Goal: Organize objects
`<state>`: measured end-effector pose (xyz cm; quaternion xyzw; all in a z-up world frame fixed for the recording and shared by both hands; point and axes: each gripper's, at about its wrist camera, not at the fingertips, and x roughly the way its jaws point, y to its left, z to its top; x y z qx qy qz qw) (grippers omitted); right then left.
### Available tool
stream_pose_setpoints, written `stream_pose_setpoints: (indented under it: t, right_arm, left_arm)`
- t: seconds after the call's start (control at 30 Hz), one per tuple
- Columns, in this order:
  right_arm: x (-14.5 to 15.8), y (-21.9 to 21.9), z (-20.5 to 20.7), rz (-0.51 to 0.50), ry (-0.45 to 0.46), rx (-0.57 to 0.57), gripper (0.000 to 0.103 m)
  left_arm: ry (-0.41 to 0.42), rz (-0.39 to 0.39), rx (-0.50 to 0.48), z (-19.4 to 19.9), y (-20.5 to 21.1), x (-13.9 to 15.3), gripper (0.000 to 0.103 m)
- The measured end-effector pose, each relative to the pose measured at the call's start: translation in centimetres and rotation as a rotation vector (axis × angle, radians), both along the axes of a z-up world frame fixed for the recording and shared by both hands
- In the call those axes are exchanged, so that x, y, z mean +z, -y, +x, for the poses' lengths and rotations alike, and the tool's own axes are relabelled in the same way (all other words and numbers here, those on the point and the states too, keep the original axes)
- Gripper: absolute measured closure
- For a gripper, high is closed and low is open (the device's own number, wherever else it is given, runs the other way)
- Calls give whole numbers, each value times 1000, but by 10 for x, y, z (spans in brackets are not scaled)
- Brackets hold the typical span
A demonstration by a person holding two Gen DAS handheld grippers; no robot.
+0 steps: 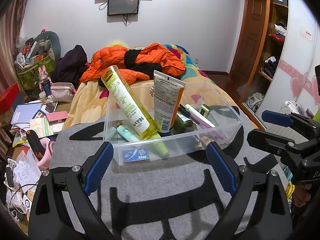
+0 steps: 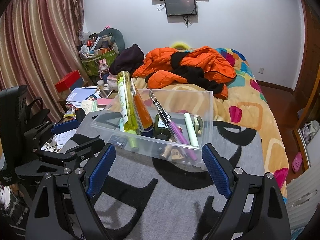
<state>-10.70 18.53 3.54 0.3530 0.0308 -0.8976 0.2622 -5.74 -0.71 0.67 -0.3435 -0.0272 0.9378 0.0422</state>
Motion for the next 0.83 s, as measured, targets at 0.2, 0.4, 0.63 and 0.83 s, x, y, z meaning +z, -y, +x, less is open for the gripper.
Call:
stream_pose_setpoints:
  t: [0.2, 0.4, 0.63, 0.83]
  right_arm:
    - [-5, 2, 0, 4, 8, -1, 16]
    - [-5, 5, 0, 9, 6, 8, 17]
    - [-5, 7, 2, 11, 0, 12, 16]
    - [-5, 7, 2, 9, 3, 11, 16]
  left_arm:
    - [-3, 0, 0, 1, -1, 0, 8]
    - [18, 17, -19, -1, -2, -3, 8]
    - [26, 33, -7, -1, 1, -4, 8]
    - [23, 31, -14, 1, 0, -3, 8]
